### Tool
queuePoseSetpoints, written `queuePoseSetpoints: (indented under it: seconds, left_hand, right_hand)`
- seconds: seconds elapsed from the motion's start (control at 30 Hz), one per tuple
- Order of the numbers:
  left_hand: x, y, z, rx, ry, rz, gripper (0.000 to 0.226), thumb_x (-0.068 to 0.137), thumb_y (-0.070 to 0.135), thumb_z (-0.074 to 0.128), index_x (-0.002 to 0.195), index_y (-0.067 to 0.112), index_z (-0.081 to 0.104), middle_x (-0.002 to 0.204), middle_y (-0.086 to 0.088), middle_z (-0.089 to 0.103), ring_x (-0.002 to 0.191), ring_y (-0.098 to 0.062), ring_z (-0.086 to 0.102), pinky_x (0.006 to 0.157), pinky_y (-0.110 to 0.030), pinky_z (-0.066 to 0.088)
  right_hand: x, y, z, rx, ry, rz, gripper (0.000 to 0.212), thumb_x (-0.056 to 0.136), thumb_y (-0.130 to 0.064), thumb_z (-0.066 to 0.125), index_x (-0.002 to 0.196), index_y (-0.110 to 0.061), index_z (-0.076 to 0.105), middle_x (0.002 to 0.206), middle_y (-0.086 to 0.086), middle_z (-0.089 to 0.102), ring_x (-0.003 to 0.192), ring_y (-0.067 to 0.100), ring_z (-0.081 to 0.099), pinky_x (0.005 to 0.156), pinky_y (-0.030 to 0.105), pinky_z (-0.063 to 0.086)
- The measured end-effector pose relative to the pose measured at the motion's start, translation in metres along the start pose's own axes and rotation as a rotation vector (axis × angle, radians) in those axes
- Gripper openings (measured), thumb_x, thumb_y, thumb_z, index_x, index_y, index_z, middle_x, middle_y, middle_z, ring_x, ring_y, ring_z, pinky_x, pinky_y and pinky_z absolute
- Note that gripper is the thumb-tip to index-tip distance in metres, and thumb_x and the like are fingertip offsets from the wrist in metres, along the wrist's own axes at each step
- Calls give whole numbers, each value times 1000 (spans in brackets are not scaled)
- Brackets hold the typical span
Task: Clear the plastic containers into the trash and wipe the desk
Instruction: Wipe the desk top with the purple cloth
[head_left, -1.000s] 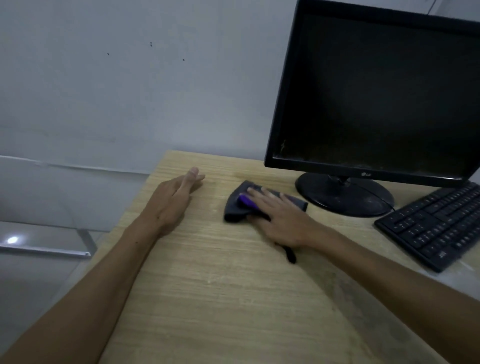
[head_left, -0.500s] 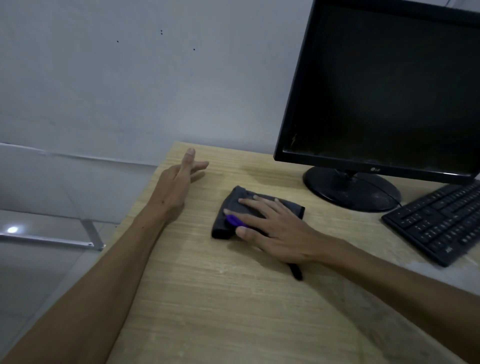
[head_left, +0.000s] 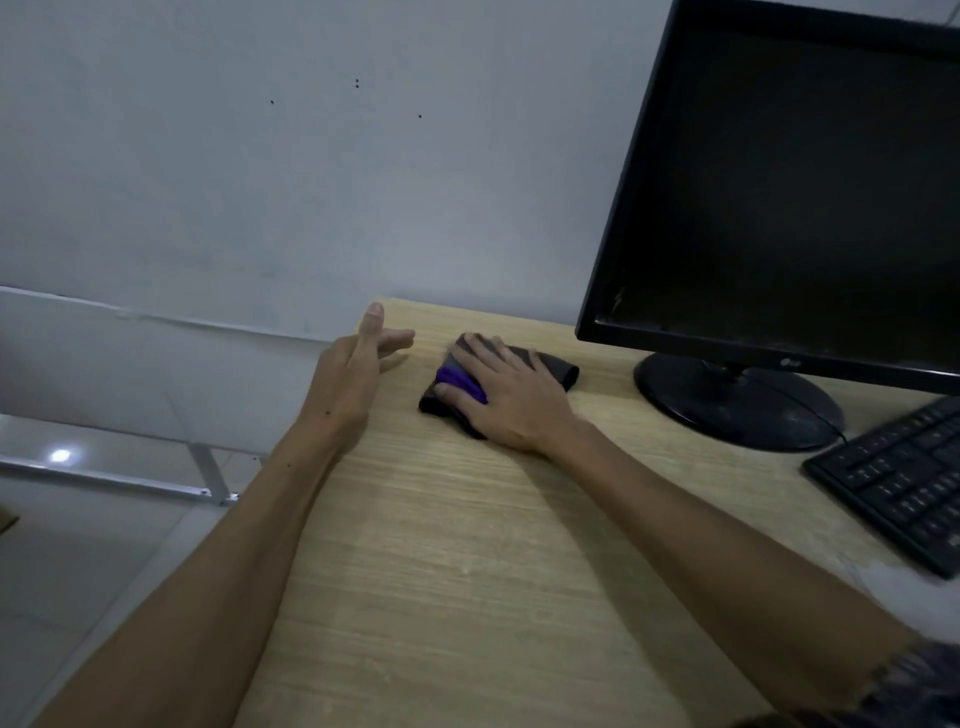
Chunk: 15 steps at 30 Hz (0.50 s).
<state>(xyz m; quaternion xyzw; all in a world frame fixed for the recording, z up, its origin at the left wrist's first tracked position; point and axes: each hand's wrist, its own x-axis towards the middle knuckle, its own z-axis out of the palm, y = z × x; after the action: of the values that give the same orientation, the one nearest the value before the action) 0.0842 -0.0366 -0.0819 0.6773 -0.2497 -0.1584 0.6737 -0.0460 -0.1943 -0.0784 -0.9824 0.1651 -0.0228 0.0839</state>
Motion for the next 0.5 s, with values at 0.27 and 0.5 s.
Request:
queuePoseSetpoints:
  seconds: [0.27,0.5]
  left_hand:
    - [-10,4,0,324,-8,73,58,105,59,37,116,19,78,117,7,74,98,9,66,101,-11,43]
    - [-7,0,-8,402,119,82,62,106,57,34,110,12,77,124,-2,74,118,-18,66,108,-40,47]
  right_hand:
    - [-89,20,-11,-23,-96,-312,72,97,-78,25,160,-51,2,168,-26,-2,155,-1,-7,125,37,-6]
    - [-19,47,-4,-26,13,142,85,89,-85,11,162,-42,5,170,-20,1,158,10,2,127,49,4]
